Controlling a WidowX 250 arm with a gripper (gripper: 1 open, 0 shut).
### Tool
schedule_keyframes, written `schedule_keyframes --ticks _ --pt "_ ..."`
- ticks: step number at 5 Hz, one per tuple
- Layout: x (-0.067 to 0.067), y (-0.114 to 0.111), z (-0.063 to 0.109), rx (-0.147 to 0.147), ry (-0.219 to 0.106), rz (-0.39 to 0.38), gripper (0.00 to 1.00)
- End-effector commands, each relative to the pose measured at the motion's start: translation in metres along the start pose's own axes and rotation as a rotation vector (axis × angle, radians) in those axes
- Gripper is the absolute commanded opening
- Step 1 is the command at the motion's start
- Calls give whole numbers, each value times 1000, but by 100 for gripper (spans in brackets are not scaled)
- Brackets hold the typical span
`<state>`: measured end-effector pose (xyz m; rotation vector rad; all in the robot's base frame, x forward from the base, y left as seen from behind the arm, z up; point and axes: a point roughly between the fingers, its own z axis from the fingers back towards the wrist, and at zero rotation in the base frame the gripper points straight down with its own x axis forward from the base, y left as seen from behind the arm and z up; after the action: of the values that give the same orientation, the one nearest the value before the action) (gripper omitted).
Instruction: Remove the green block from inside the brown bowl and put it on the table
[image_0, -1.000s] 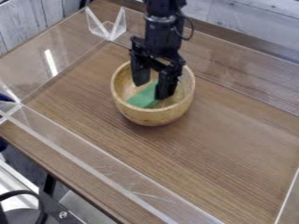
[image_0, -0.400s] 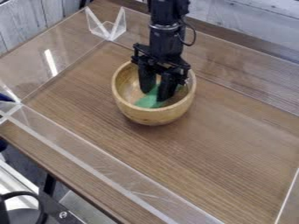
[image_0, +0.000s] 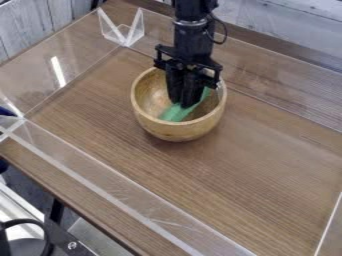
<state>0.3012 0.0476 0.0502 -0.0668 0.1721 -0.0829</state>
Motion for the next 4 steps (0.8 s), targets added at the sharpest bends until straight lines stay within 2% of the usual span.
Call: schedule_keyframes --ticks 1,3,4 --pt "8 1 18 23 -55 11 0" --pt "4 -16 36 39 -159 11 0" --pt "-1 -22 66 26 -187 8 0"
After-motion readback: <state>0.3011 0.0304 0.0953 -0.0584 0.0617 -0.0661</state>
